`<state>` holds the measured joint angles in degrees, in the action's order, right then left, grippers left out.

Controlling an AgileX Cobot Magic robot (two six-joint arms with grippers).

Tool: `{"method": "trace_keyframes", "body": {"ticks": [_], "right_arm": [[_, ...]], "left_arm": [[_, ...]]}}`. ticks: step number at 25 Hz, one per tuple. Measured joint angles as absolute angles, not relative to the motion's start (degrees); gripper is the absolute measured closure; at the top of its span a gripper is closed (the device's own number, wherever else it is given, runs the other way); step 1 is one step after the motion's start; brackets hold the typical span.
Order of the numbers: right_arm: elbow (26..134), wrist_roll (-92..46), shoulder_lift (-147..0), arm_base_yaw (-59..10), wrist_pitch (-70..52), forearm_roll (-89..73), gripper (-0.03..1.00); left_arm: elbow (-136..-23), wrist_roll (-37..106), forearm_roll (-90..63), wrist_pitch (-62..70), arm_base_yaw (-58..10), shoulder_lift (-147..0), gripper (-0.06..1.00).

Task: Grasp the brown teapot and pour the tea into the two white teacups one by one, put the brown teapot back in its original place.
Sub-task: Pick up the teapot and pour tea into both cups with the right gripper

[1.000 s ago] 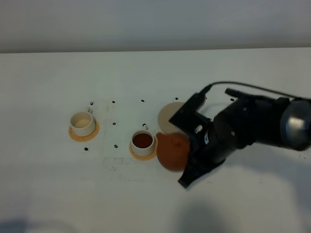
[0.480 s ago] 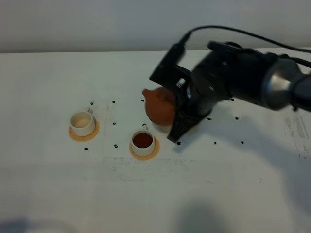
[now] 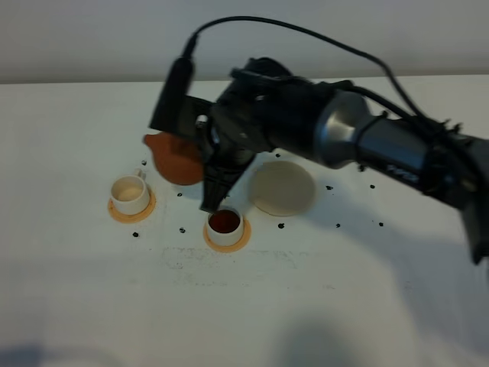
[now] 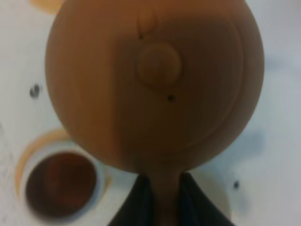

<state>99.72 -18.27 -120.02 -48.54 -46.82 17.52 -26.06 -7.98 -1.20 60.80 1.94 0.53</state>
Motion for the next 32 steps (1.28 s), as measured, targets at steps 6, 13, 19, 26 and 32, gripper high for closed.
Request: {"method": "trace_keyframes", "body": {"ticks": [6,13,19,26,32], "right_arm": [[105.9,-19.7,-125.0,-49.2,-46.9,21.6,0.87],[106.2,-21.5,-127.6,-49.9,-44.6,26.4,0.87],[106.4,-21.5,-129.3,-51.1,-42.7,31.5,0.87],[106.4,-21.5,-130.9,-51.7,-41.2,35.5,0.87],[106.4,-21.6,-131.6,-52.0,-39.9,38.8,0.87]], "left_arm": [[-26.1,-8.0,-1.2,60.8,1.9,0.5,0.27],[-26.1,-8.0,-1.2,60.8,1.9,0.5,0.27],[-26.1,-8.0,-1.2,60.8,1.9,0.5,0.27],[-26.1,-8.0,-1.2,60.8,1.9,0.5,0.27],[-26.1,-8.0,-1.2,60.8,1.9,0.5,0.27]]}}
